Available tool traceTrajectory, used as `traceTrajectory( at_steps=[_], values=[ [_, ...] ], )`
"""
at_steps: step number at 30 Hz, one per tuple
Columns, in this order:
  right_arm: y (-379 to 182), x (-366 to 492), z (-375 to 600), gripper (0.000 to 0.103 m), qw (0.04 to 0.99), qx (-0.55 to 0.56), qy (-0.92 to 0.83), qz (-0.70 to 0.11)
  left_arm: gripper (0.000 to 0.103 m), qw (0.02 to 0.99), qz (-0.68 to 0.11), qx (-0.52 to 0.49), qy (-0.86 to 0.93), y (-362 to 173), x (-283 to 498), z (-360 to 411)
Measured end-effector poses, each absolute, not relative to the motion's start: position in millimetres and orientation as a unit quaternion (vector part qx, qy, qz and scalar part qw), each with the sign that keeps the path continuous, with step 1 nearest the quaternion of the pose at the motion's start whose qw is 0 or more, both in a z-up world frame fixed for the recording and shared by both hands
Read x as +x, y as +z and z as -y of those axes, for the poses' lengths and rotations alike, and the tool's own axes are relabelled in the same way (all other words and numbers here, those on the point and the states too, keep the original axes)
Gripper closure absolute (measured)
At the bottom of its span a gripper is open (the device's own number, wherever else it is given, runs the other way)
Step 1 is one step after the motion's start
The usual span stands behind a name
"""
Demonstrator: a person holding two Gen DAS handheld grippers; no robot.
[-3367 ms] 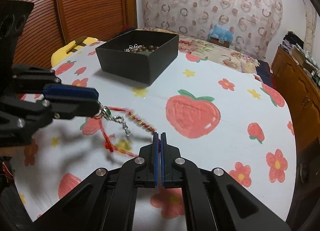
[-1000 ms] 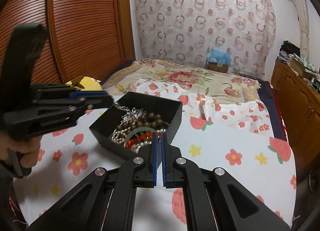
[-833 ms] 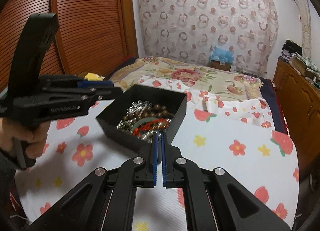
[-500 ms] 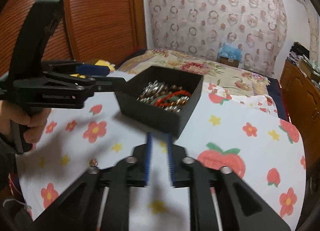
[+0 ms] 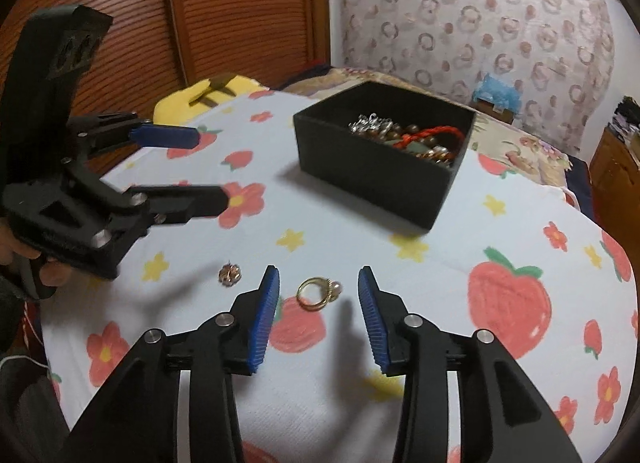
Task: Organize jewelry
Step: 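Lower the right tool onto the gold ring and close its fingers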
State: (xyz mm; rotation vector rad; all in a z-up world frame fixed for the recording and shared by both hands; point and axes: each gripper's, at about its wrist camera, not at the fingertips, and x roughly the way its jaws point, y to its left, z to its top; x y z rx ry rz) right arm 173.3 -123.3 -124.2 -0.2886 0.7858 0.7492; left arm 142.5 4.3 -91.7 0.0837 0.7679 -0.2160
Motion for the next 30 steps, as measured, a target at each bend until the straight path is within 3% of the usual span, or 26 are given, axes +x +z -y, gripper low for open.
traceTrajectory(
  at_steps=[11,14,26,27,30],
  values=[
    [-132.7,173.4,107.8,0.060,0.838,-0.183,0.343,-0.384,0.012,0.910,-0.398,0.023,-0.111,-114.0,121.4,-11.4],
    [-134.2,175.1,106.3,0.075,0.834,-0.183,0.345,-0.388,0.012,0.908,-0.401,0.029,-0.116,-116.9,118.9,-7.5],
    [-119.8,173.2,131.1,0.075,0.853,-0.150,0.335,-0.372,0.012,0.903,-0.399,0.047,-0.150,-117.2,115.2,17.8],
    [-118.5,172.3,134.7,0.075,0.854,-0.145,0.334,-0.370,0.013,0.904,-0.398,0.049,-0.151,-116.9,114.8,19.7],
    [-116.9,169.0,142.7,0.075,0.857,-0.139,0.332,-0.368,0.032,0.900,-0.401,0.052,-0.160,-116.9,115.4,26.4]
  ],
)
